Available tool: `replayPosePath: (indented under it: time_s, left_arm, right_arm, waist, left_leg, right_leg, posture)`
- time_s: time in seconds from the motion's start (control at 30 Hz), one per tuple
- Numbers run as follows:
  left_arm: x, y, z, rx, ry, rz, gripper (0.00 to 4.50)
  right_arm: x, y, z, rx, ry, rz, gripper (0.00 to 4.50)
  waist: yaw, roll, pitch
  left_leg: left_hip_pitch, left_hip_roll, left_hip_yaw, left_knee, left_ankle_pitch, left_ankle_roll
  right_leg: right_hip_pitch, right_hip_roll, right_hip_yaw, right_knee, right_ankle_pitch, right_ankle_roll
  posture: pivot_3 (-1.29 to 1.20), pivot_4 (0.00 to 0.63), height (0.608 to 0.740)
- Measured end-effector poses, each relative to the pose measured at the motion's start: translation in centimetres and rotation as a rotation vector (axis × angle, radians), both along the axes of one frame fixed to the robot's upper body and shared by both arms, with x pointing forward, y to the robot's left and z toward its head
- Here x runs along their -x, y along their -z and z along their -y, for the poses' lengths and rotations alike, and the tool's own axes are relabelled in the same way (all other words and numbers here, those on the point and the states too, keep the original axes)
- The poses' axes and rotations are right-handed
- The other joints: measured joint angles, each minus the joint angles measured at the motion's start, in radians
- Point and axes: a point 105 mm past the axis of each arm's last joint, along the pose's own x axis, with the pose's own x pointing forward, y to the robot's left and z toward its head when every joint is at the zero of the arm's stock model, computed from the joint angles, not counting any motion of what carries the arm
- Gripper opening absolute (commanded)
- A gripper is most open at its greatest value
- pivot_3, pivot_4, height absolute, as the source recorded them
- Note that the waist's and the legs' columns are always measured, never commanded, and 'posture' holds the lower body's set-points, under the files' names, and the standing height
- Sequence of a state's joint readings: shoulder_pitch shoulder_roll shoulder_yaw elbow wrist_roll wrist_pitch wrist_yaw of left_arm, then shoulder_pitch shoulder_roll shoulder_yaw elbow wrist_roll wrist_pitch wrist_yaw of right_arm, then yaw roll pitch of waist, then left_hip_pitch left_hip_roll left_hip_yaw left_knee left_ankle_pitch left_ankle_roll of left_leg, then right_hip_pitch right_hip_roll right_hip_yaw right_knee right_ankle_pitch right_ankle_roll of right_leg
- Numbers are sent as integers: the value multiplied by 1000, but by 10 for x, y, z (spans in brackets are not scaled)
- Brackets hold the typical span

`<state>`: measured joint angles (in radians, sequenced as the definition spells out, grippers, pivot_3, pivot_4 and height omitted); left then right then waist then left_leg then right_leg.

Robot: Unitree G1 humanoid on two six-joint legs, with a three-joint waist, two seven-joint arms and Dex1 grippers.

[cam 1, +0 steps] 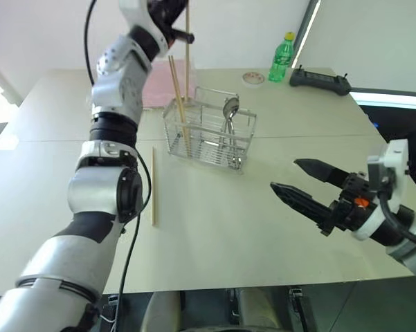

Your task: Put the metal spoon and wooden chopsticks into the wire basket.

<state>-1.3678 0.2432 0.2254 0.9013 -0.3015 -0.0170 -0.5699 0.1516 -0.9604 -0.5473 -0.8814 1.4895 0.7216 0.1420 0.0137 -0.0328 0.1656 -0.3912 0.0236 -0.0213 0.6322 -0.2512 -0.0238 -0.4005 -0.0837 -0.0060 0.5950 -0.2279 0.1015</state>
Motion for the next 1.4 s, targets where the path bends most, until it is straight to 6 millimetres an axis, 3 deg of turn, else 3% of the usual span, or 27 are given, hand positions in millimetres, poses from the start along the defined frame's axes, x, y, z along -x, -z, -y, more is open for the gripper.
replayPosePath:
  time_s: [0.1, 0.13, 0.2, 0.33, 0.43, 0.57, 0.67, 0.73, 0.83, 0.9, 0.97, 1.03, 1.07, 1.13, 1.2, 1.27, 1.4]
  left_arm:
    - [-1, 8, 4, 0, 8, -17, 72]
    - [-2, 13, 5, 2, 12, -29, 366]
    - [-4, 23, 6, 7, 21, -65, 1055]
    - [-3, 33, 5, 21, 36, -105, 3034]
    - [1, 30, 4, 33, 59, -115, 4478]
    - [9, 14, -5, 45, 72, -108, 4478]
    - [14, -1, -28, 65, 50, -111, 4478]
    - [15, -16, -51, 105, 18, -139, 4478]
    - [17, -47, -102, 197, -119, -226, 4478]
    - [17, -51, -134, 229, -262, -319, 4478]
    - [9, -25, -152, 173, -421, -459, 4478]
    - [1, 31, -164, 29, -579, -641, 4478]
    - [-2, 69, -165, -37, -621, -757, 4478]
    - [4, 148, -153, -143, -628, -1012, 4478]
    - [16, 196, -136, -225, -596, -1167, 4478]
    - [27, 209, -122, -294, -569, -1216, 4478]
    - [35, 190, -104, -341, -535, -1161, 4478]
  right_arm:
    - [0, -4, 2, -14, 15, 10, 4500]
    - [0, -4, 2, -15, 17, 9, 4500]
    - [-1, -4, 2, -14, 18, 9, 4500]
    - [-2, -5, 3, -17, 20, 12, 4500]
    - [-5, -8, 5, -24, 25, 22, 4500]
    - [-8, -8, 4, -30, 11, 23, 4500]
    - [-10, -6, 4, -34, 4, 13, 4500]
    - [-11, -7, 3, -32, 1, 19, 4500]
    - [-11, -4, 1, -32, -11, 12, 4500]
    - [-11, -3, 0, -35, -15, 6, 4500]
    - [-11, -1, -1, -34, -22, 4, 4500]
    - [-11, -1, -2, -37, -28, 5, 4500]
    - [-11, 0, -3, -42, -35, 3, 4500]
    - [-12, 2, -6, -47, -49, -3, 4500]
    - [-13, 2, -8, -48, -55, 0, 4500]
    - [-12, 4, -10, -50, -61, -7, 4500]
    - [-12, 5, -10, -52, -57, -9, 4500]
  waist:
    - [1, 0, 0]
    - [1, 0, 0]
    - [1, 0, 0]
    - [0, 0, 0]
    - [0, 0, 0]
    - [-2, 0, 0]
    - [-3, 1, 0]
    - [-3, 0, 0]
    - [-4, 0, 1]
    - [-3, 2, -1]
    - [3, 3, -1]
    - [7, 4, -2]
    - [7, 4, -2]
    - [6, 2, -1]
    - [0, -4, 2]
    - [-3, -9, 5]
    - [-1, -6, 3]
  left_leg:
    - [0, 0, 0, 0, 0, 0]
    - [1, 0, 0, 0, 0, 0]
    - [0, 0, 0, 1, 0, 0]
    - [1, 1, 0, 1, 0, 0]
    - [1, 1, -1, 1, 0, 0]
    - [1, 2, -1, 0, 0, 0]
    - [1, 2, -1, 0, 0, 0]
    - [1, 3, -1, 1, 0, 0]
    - [1, 3, -1, 0, 0, 0]
    - [3, 3, -1, -1, 0, 0]
    - [5, 2, -2, -1, 0, 0]
    - [7, 2, -2, 0, 0, 0]
    - [8, 2, -2, 0, 0, -1]
    - [5, 3, -2, 2, 2, -3]
    - [-1, 3, -2, 3, 3, -5]
    - [-2, 3, -2, 1, 3, -5]
    - [0, 3, -2, -2, 2, -4]
  right_leg:
    - [1, 0, 0, 0, -1, -2]
    - [1, 0, 0, 0, -1, -2]
    - [1, 0, 0, 0, -1, -3]
    - [1, 1, 0, 0, -1, -3]
    - [1, 1, 0, 0, -1, -2]
    - [1, 2, 0, 1, -1, -3]
    - [0, 3, 0, 1, -1, -3]
    - [0, 3, 0, 2, -1, -3]
    - [0, 4, 0, 2, 0, 0]
    - [1, 4, 0, 2, 0, 2]
    - [4, 3, 0, 2, 0, 2]
    - [7, 2, 0, 2, -1, 0]
    - [7, 2, 0, 2, -2, -2]
    - [6, 2, 0, 2, -1, -3]
    - [1, 3, 0, 3, 0, -4]
    - [-2, 3, 0, 3, 2, -1]
    - [-2, 3, 0, 4, 2, 0]
  posture:
    - [0, 150, 721]
    - [0, 150, 721]
    - [0, 150, 721]
    - [0, 150, 721]
    - [0, 150, 721]
    - [0, 150, 721]
    - [0, 150, 721]
    - [0, 150, 721]
    - [0, 150, 721]
    - [0, 150, 721]
    - [0, 150, 721]
    - [0, 150, 721]
    - [0, 150, 721]
    - [0, 150, 721]
    - [0, 150, 721]
    - [0, 150, 721]
    - [0, 150, 721]
